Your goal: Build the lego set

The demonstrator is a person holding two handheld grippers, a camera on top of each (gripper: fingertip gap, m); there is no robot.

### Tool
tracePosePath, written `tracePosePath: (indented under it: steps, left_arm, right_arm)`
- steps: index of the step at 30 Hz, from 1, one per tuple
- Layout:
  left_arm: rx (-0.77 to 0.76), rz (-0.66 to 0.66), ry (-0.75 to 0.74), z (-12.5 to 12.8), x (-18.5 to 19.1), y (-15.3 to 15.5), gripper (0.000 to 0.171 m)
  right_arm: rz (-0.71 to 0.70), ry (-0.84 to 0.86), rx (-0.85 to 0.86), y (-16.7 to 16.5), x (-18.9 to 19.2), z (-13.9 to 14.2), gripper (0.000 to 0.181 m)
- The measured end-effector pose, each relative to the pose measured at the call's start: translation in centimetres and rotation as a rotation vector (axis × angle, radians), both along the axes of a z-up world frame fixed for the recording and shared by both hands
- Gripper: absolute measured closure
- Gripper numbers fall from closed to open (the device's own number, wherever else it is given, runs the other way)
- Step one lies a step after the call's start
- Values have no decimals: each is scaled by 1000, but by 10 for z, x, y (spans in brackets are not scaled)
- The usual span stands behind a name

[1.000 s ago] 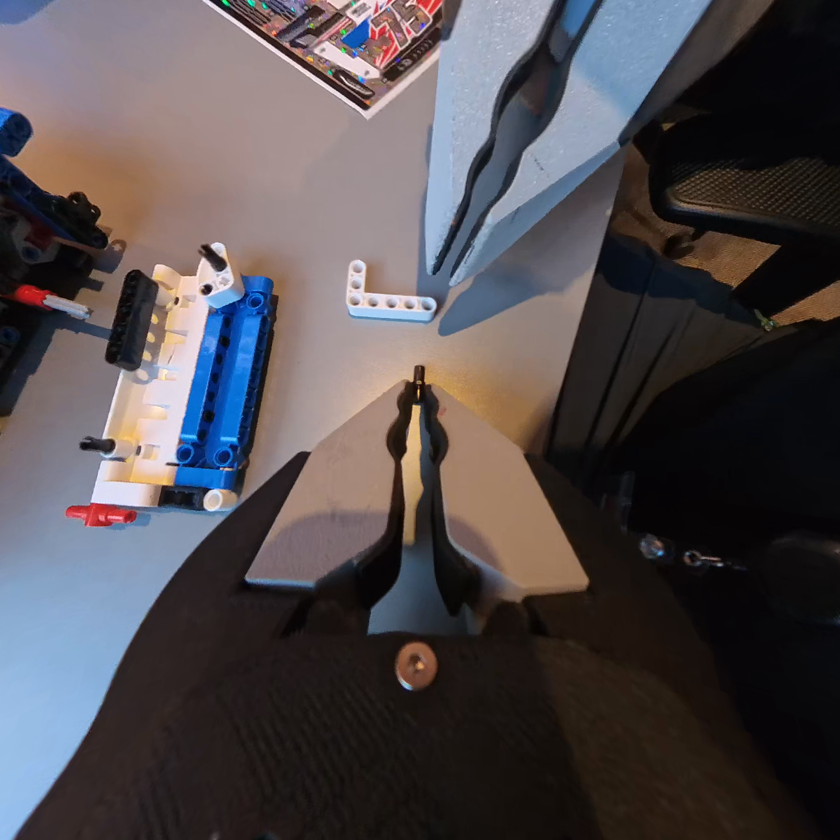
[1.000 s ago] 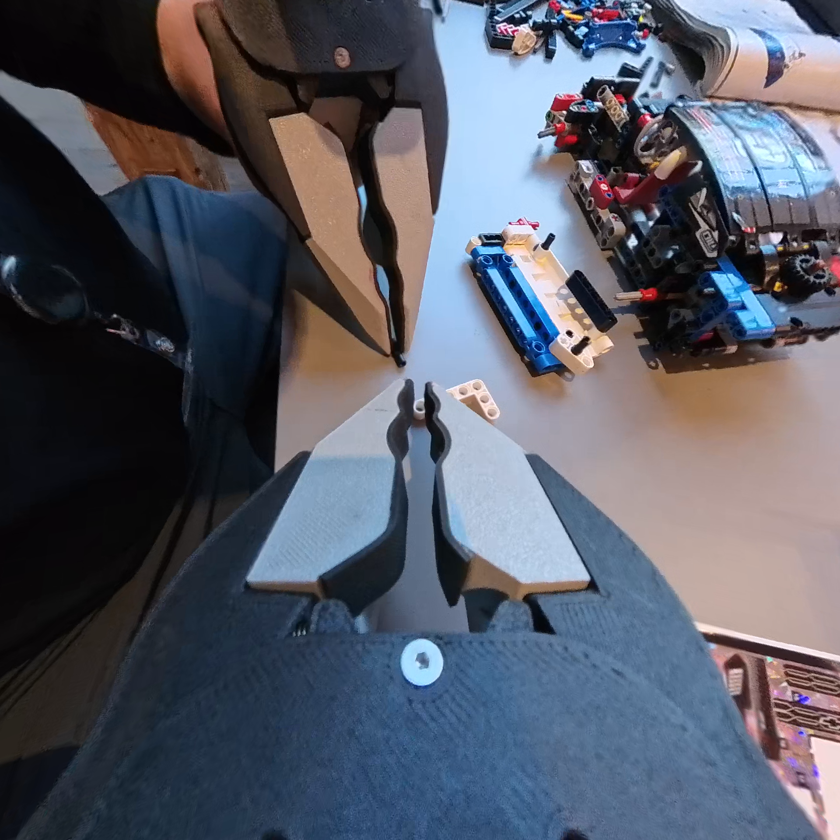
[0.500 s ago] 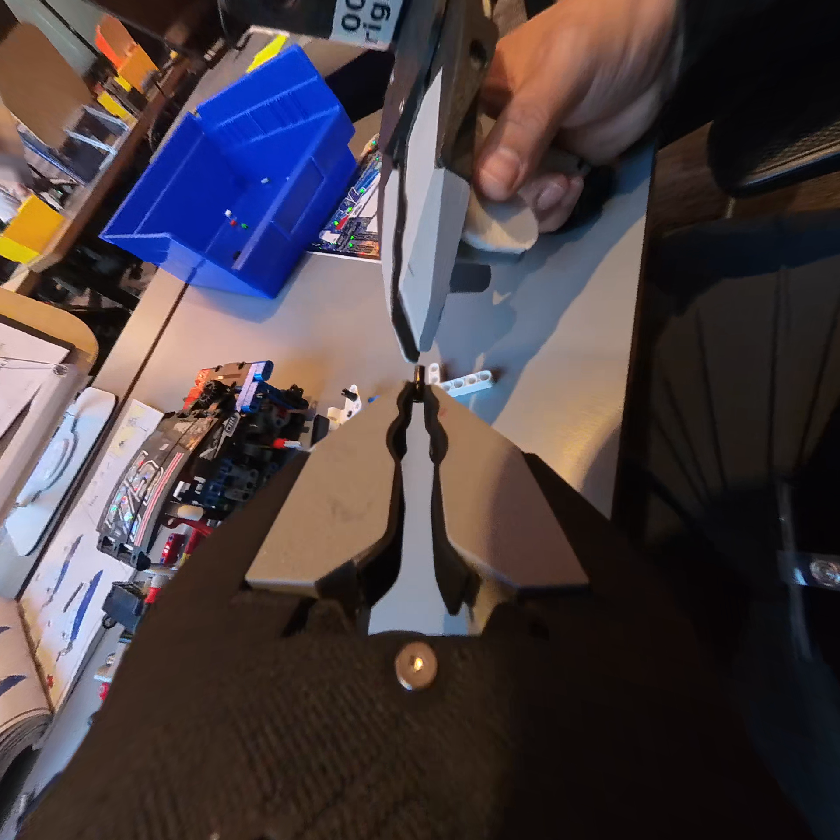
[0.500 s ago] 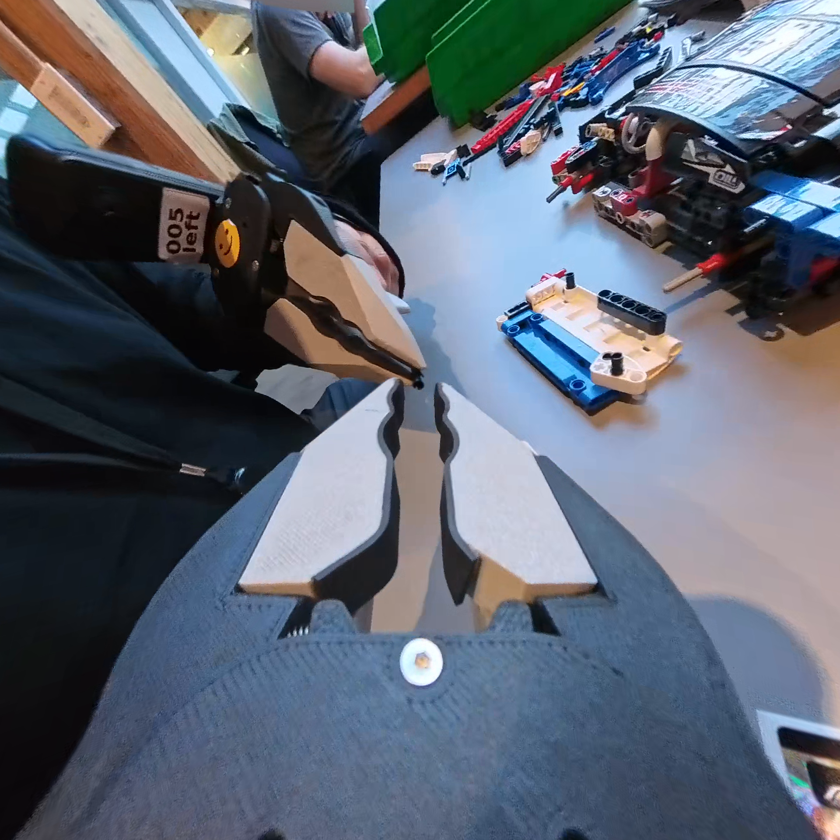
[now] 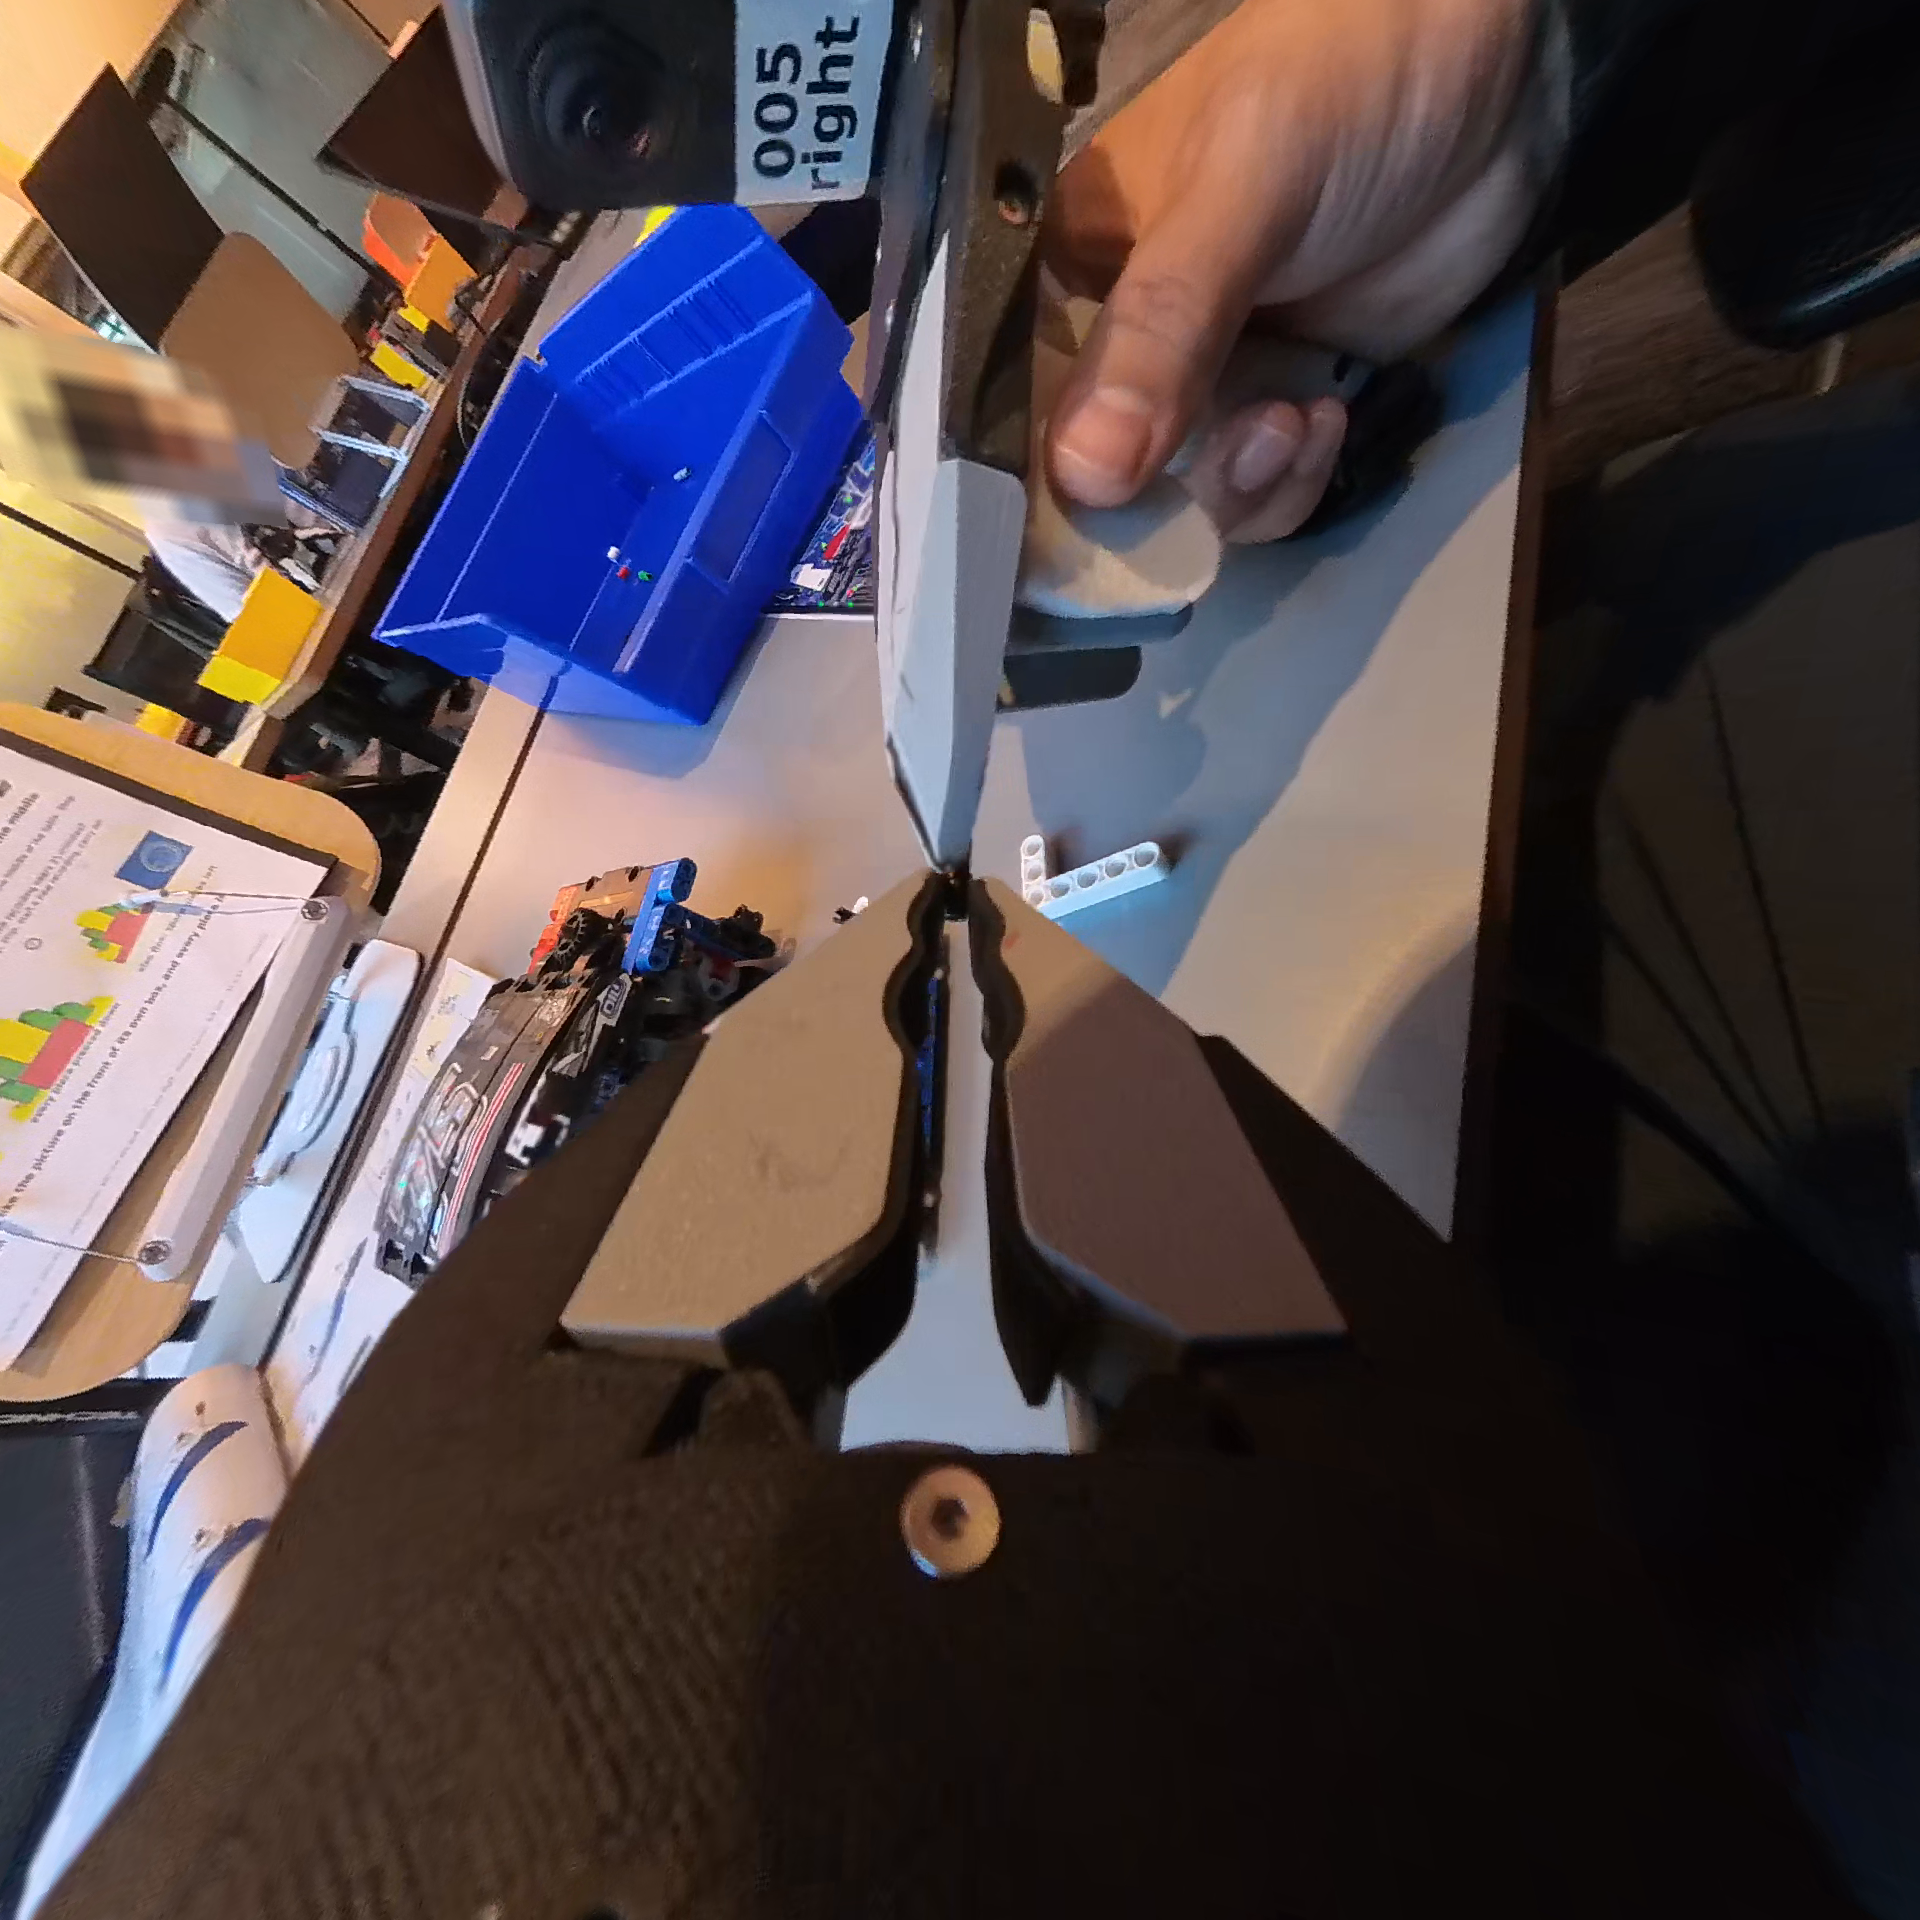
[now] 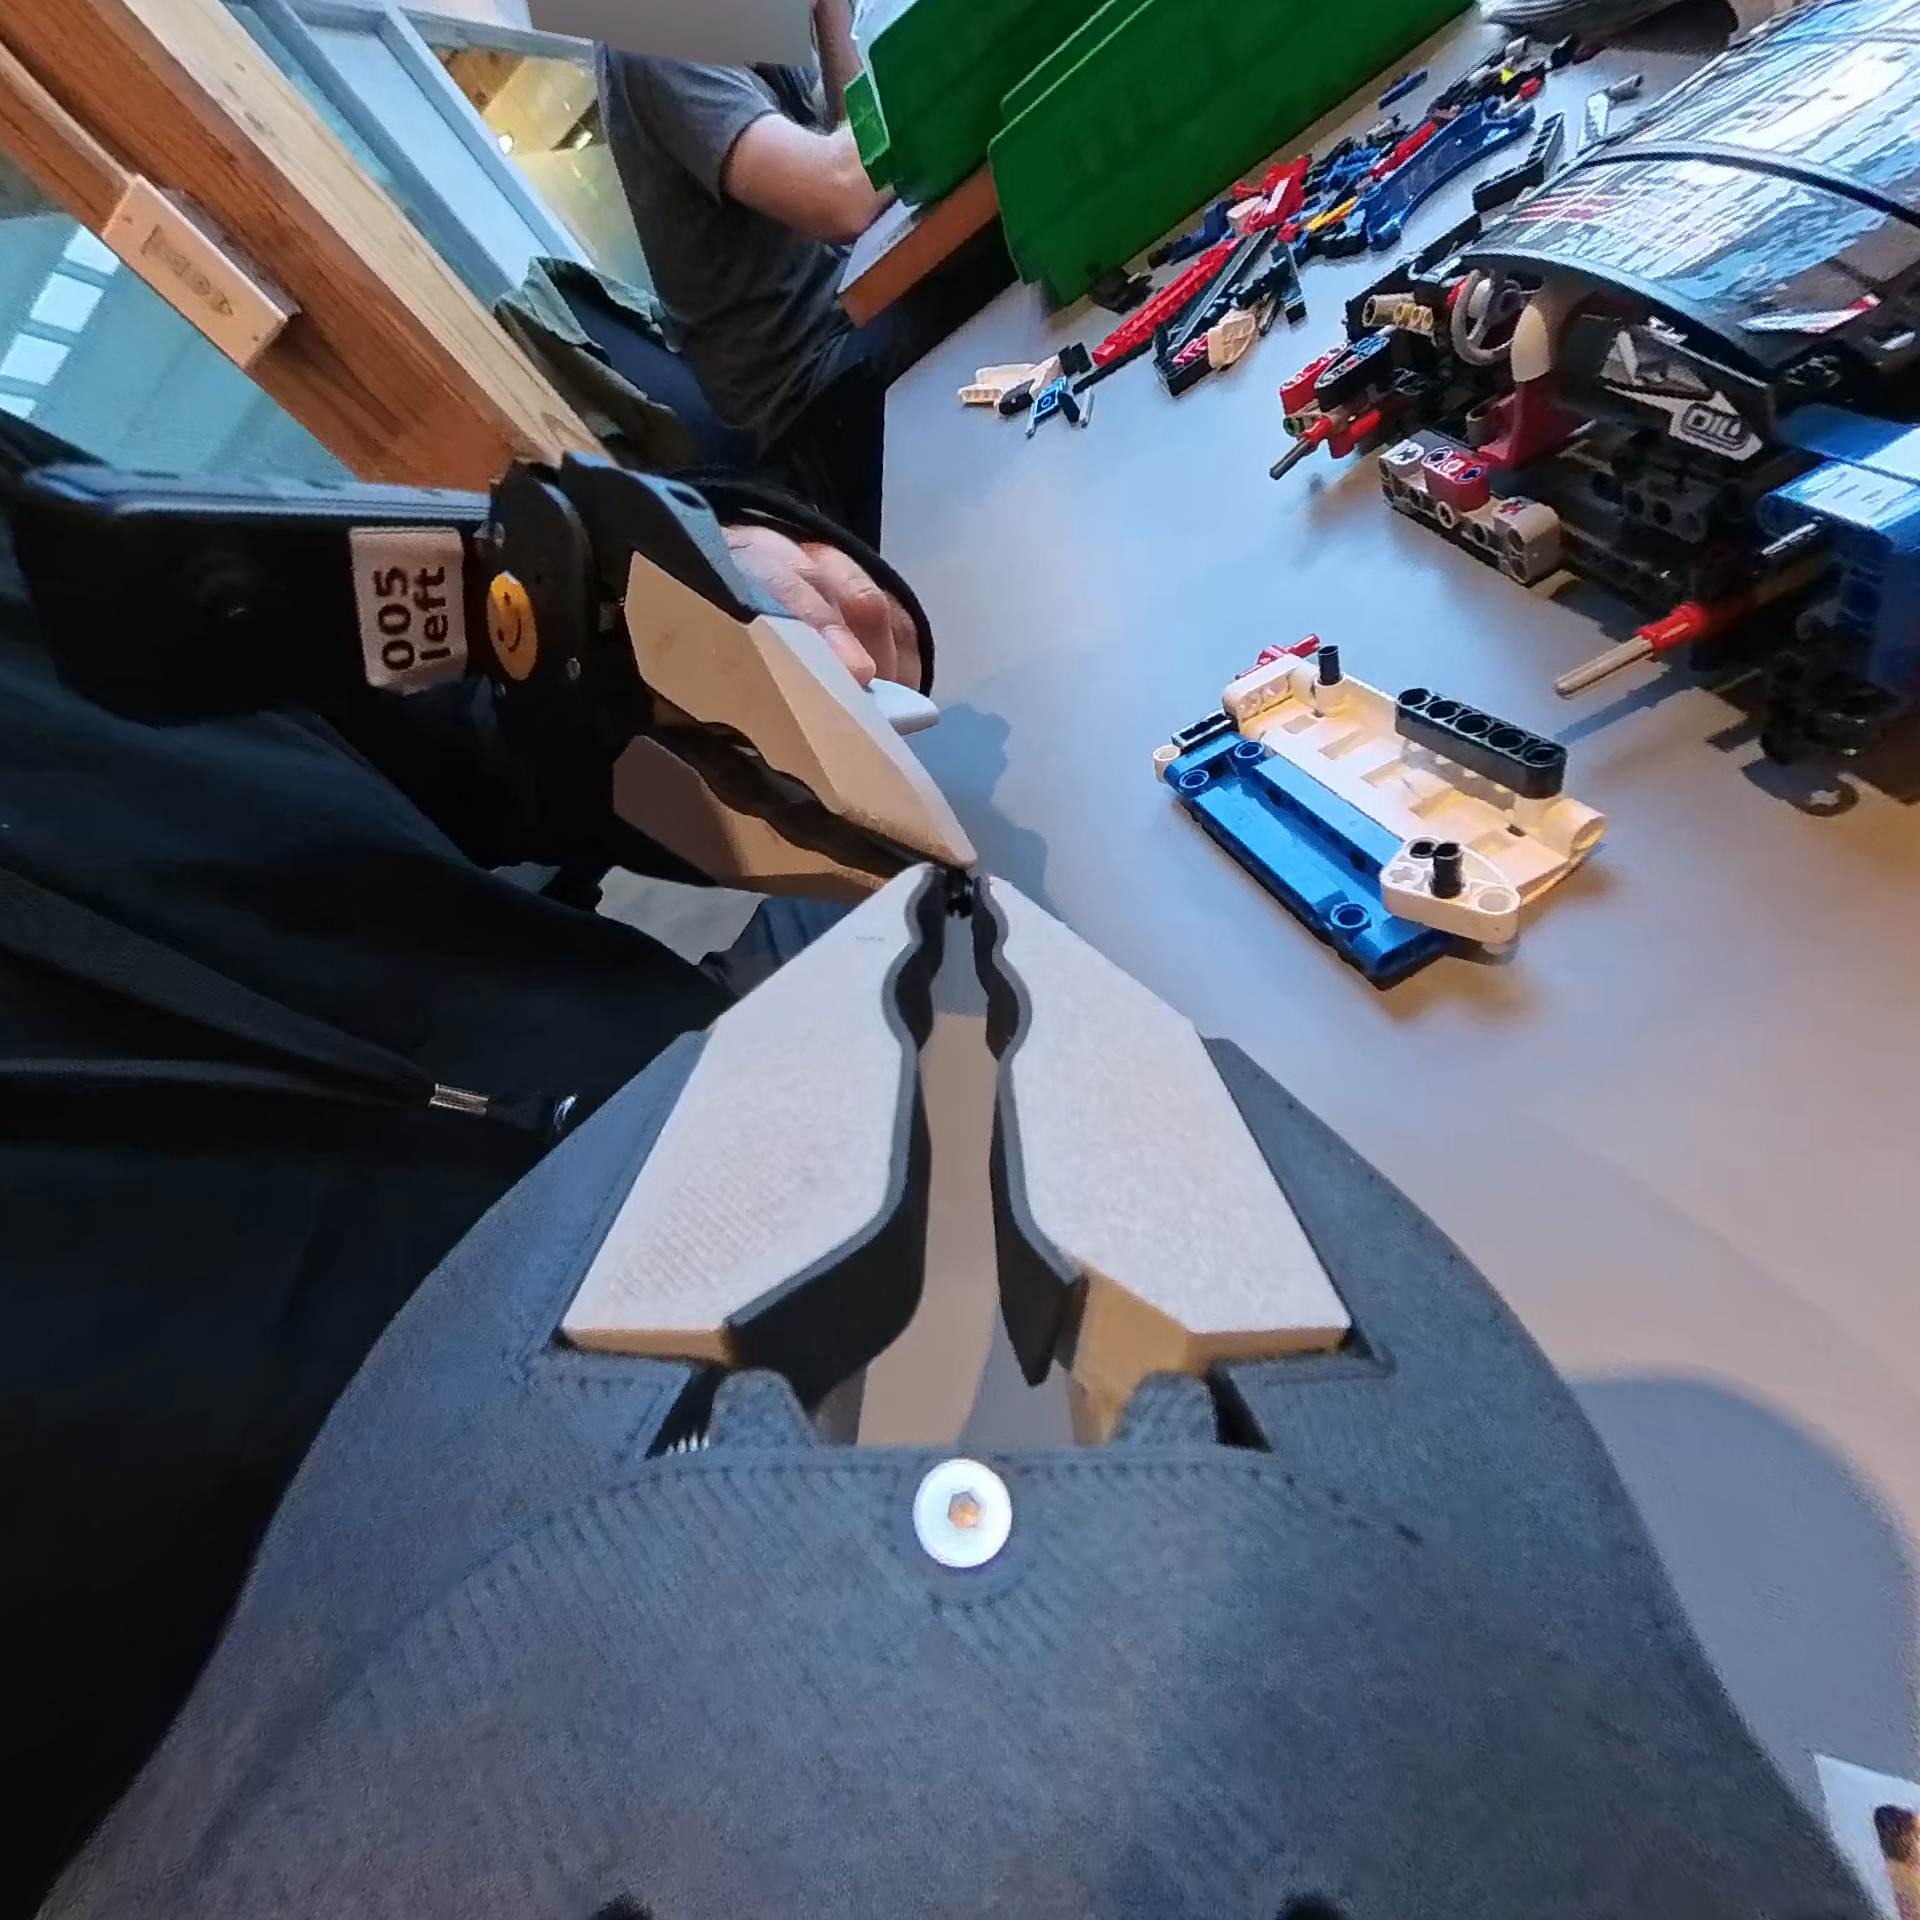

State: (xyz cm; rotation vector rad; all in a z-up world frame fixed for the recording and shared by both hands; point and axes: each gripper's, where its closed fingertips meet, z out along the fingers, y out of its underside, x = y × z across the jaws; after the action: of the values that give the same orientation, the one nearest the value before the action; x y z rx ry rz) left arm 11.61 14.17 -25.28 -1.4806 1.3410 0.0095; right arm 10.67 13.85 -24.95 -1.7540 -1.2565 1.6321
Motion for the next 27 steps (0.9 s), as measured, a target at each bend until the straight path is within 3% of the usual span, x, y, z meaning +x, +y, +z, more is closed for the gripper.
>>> tracePosePath:
  steps: [27]
  left_arm:
    - [57, 37, 18, 3, -3, 3, 171]
  right_arm:
    - [-34, 0, 18, 4, -1, 1, 180]
